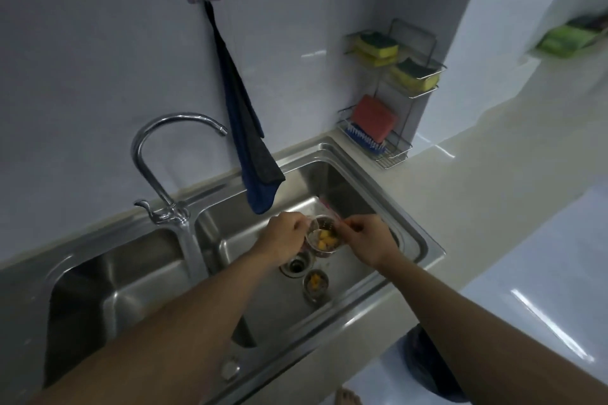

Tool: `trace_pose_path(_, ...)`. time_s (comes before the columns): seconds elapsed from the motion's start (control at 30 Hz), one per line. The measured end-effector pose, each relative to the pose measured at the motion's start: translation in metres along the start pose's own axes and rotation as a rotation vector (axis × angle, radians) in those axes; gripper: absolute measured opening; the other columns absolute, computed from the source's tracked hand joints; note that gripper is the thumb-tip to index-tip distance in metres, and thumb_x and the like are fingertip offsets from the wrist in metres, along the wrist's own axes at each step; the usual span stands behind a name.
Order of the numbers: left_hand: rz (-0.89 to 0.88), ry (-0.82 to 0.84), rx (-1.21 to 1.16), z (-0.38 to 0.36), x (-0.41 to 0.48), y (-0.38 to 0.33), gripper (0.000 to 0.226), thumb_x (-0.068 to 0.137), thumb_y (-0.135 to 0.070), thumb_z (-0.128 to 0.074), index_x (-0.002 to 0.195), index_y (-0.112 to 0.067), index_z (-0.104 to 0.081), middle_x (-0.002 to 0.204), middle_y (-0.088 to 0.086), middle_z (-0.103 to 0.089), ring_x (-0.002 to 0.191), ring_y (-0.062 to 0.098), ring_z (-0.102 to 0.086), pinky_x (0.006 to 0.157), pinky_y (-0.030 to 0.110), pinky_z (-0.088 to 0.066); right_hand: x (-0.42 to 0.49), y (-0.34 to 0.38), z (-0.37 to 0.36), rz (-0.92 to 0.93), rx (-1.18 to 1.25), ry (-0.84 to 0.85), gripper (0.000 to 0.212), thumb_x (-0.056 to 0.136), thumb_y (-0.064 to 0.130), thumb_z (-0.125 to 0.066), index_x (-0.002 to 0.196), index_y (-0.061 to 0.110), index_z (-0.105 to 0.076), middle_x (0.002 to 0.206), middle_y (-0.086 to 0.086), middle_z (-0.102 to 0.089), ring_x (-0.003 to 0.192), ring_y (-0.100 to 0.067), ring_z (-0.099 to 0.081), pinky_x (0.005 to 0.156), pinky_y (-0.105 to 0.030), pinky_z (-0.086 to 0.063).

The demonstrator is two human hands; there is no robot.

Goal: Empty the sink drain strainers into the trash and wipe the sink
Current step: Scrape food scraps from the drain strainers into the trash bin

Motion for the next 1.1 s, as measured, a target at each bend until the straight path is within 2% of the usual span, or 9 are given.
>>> trace_pose_path(0.13, -0.023, 0.018, 0.011, -0.001, -0.011, 0.000, 0.038, 0.105, -0.029, -0.045, 0.090, -0.001, -0.066, 0.073, 0.001, -0.059, 0.073, 0.020, -0.058, 0.070, 0.036, -0.050, -0.028, 0.008, -0.005, -0.032, 0.020, -0.104, 0.024, 0.097, 0.035, -0.061, 0.079, 0.023, -0.070, 0.068, 0.008, -0.067, 0.063, 0.001, -0.063, 0.054, -0.008, -0.041)
trace_pose_path(0.23, -0.028, 0.041, -0.043, -0.002, -0.016, 0.002, 0.028, 0.103, -0.025, -0.046, 0.094, -0.011, -0.068, 0.078, -0.001, -0.065, 0.079, 0.021, -0.068, 0.073, 0.035, -0.055, -0.047, 0.011, -0.009, -0.059, 0.041, -0.179, 0.026, 0.098, 0.035, -0.059, 0.081, 0.020, -0.071, 0.069, 0.005, -0.068, 0.063, -0.001, -0.064, 0.054, -0.011, -0.044)
trace_pose_path(0.3, -0.039, 0.077, -0.093, -0.004, -0.020, 0.001, 0.018, 0.101, -0.025, -0.052, 0.093, -0.021, -0.067, 0.081, -0.001, -0.069, 0.073, 0.014, -0.072, 0.064, 0.028, -0.057, -0.064, 0.011, -0.010, -0.081, 0.030, -0.232, 0.026, 0.099, 0.035, -0.058, 0.080, 0.020, -0.070, 0.069, 0.005, -0.067, 0.062, -0.001, -0.063, 0.054, -0.012, -0.043)
trace_pose_path(0.4, -0.072, 0.113, -0.152, -0.010, -0.026, -0.006, 0.003, 0.098, -0.027, -0.060, 0.098, -0.024, -0.062, 0.087, -0.003, -0.069, 0.056, -0.003, -0.067, 0.047, 0.011, -0.046, -0.087, 0.007, -0.005, -0.092, 0.043, -0.318, 0.026, 0.098, 0.032, -0.060, 0.077, 0.020, -0.069, 0.066, 0.007, -0.066, 0.060, 0.001, -0.062, 0.051, -0.008, -0.042)
trace_pose_path(0.63, -0.245, 0.061, 0.056, -0.032, -0.043, -0.037, 0.015, 0.087, -0.032, -0.073, 0.088, -0.027, -0.058, 0.103, -0.004, -0.056, 0.087, 0.012, -0.060, 0.071, 0.027, -0.051, -0.129, -0.005, 0.025, -0.122, -0.003, -0.488, 0.024, 0.097, 0.029, -0.061, 0.077, 0.019, -0.072, 0.068, 0.008, -0.068, 0.063, 0.001, -0.062, 0.054, -0.005, -0.040)
trace_pose_path(0.77, -0.276, 0.032, 0.081, -0.051, -0.045, -0.059, 0.016, 0.083, -0.031, -0.078, 0.086, -0.025, -0.063, 0.092, -0.004, -0.059, 0.076, 0.008, -0.057, 0.060, 0.019, -0.041, -0.144, -0.017, 0.044, -0.164, -0.004, -0.557, 0.028, 0.097, 0.029, -0.060, 0.071, 0.029, -0.068, 0.066, 0.009, -0.067, 0.062, -0.001, -0.060, 0.053, -0.010, -0.041)
trace_pose_path(0.87, -0.276, 0.118, 0.068, -0.076, -0.045, -0.077, 0.010, 0.083, -0.028, -0.078, 0.086, -0.024, -0.069, 0.078, -0.007, -0.069, 0.076, 0.010, -0.066, 0.064, 0.021, -0.051, -0.153, -0.031, 0.059, -0.195, 0.032, -0.597, 0.024, 0.098, 0.029, -0.060, 0.078, 0.025, -0.071, 0.071, 0.008, -0.069, 0.066, -0.004, -0.063, 0.054, -0.008, -0.043)
trace_pose_path(0.97, -0.272, 0.179, 0.036, -0.103, -0.043, -0.094, 0.007, 0.084, -0.026, -0.077, 0.082, -0.029, -0.071, 0.079, -0.010, -0.072, 0.079, 0.006, -0.069, 0.074, 0.025, -0.058, -0.160, -0.053, 0.078, -0.230, 0.051, -0.627, 0.021, 0.098, 0.028, -0.059, 0.085, 0.022, -0.074, 0.074, 0.007, -0.071, 0.070, -0.005, -0.065, 0.057, -0.011, -0.044)
trace_pose_path(1.1, -0.208, 0.297, 0.005, -0.150, -0.036, -0.119, 0.018, 0.093, -0.026, -0.065, 0.077, -0.022, -0.075, 0.076, -0.003, -0.075, 0.076, 0.011, -0.073, 0.074, 0.032, -0.064, -0.170, -0.095, 0.106, -0.275, 0.050, -0.639, 0.022, 0.099, 0.029, -0.059, 0.094, 0.016, -0.076, 0.080, 0.007, -0.072, 0.076, -0.004, -0.065, 0.067, -0.019, -0.049)
Point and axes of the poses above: each hand's wrist, its own x-axis towards the middle knuckle, its own z-axis out of the back of the hand, y = z × x, the point moved 2 cm from there along x, towards the middle knuckle
